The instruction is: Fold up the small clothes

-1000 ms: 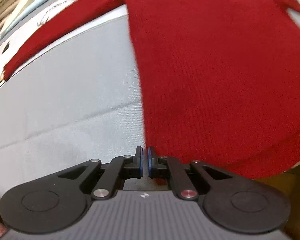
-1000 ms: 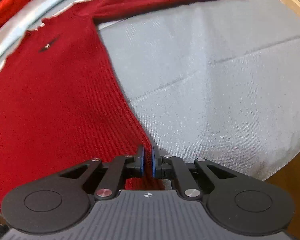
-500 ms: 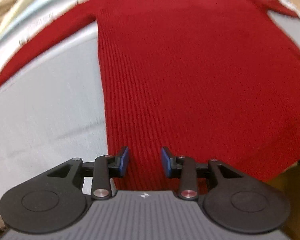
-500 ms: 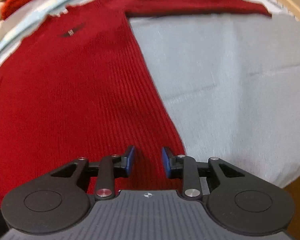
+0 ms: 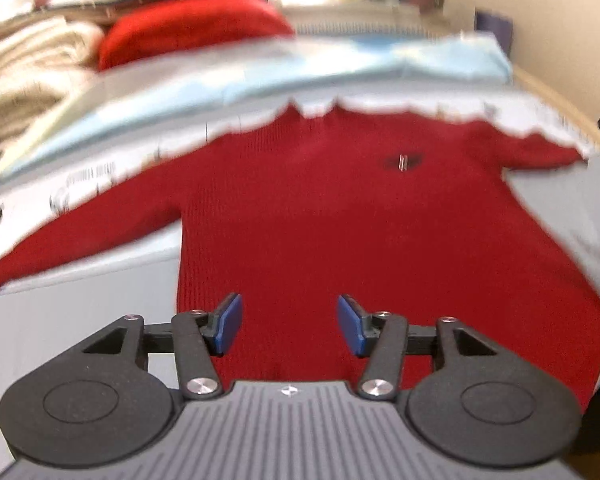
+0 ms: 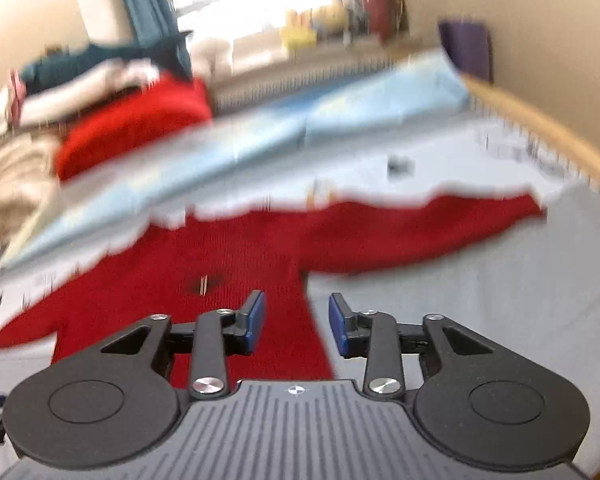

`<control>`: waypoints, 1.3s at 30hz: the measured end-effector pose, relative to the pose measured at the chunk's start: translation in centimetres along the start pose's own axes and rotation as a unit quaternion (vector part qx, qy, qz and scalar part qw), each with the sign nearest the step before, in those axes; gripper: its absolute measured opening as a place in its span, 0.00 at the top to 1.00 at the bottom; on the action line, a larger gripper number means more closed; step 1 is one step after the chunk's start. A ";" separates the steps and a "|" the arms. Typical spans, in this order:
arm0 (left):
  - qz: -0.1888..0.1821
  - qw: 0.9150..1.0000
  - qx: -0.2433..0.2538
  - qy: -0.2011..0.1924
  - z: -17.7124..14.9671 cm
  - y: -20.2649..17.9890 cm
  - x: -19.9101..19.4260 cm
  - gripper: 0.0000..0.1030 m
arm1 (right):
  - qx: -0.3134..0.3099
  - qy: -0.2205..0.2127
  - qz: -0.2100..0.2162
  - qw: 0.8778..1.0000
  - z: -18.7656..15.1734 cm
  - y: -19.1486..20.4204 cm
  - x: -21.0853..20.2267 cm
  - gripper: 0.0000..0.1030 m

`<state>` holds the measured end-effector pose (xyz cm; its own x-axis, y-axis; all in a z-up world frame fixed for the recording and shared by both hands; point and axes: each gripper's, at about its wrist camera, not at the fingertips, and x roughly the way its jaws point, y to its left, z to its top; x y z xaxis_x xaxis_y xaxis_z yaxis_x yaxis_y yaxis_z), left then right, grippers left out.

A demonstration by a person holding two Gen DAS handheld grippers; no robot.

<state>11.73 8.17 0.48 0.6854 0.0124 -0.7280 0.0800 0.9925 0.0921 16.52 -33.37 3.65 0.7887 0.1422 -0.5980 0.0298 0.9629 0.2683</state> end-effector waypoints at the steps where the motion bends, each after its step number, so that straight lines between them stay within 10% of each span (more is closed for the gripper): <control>1: -0.004 1.000 -0.011 -0.013 0.7 -0.6 -0.4 0.43 | -0.008 -0.011 0.002 1.000 0.6 -0.3 -0.1 0.61; 5: -0.107 0.990 -0.090 0.000 4.9 -1.6 -0.5 0.43 | -0.007 -0.009 0.002 1.000 1.6 -2.6 2.1 0.61; 9: -0.080 0.996 -0.022 -0.036 9.1 -4.8 -1.0 0.39 | 0.069 0.039 -0.027 0.996 0.5 -4.9 5.1 0.61; 15: -0.120 0.989 -0.074 -0.042 11.6 -5.4 2.0 0.37 | 0.058 0.024 -0.068 0.996 0.6 -5.9 5.7 0.61; 19: -0.059 0.996 -0.060 0.029 10.2 -4.7 6.4 0.38 | 0.093 0.030 -0.090 0.991 0.2 -8.7 6.1 0.61; 23: -0.064 0.981 -0.153 0.104 9.8 -2.7 10.1 0.38 | 0.144 0.046 -0.097 0.984 0.3 -11.6 8.1 0.67; 29: -0.011 0.989 -0.115 0.091 10.8 -3.3 12.0 0.38 | 0.230 0.042 -0.104 0.967 1.0 -15.6 12.1 0.81; 39: -0.026 0.988 -0.102 0.114 10.0 -2.6 14.2 0.37 | 0.345 0.041 -0.121 0.930 -0.1 -21.4 19.3 0.69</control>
<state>28.53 4.56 -3.29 0.5011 -0.0346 -0.8647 -0.0539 0.9960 -0.0711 30.98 -51.23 -13.72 0.6595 -0.0151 -0.7515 0.6093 0.5963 0.5227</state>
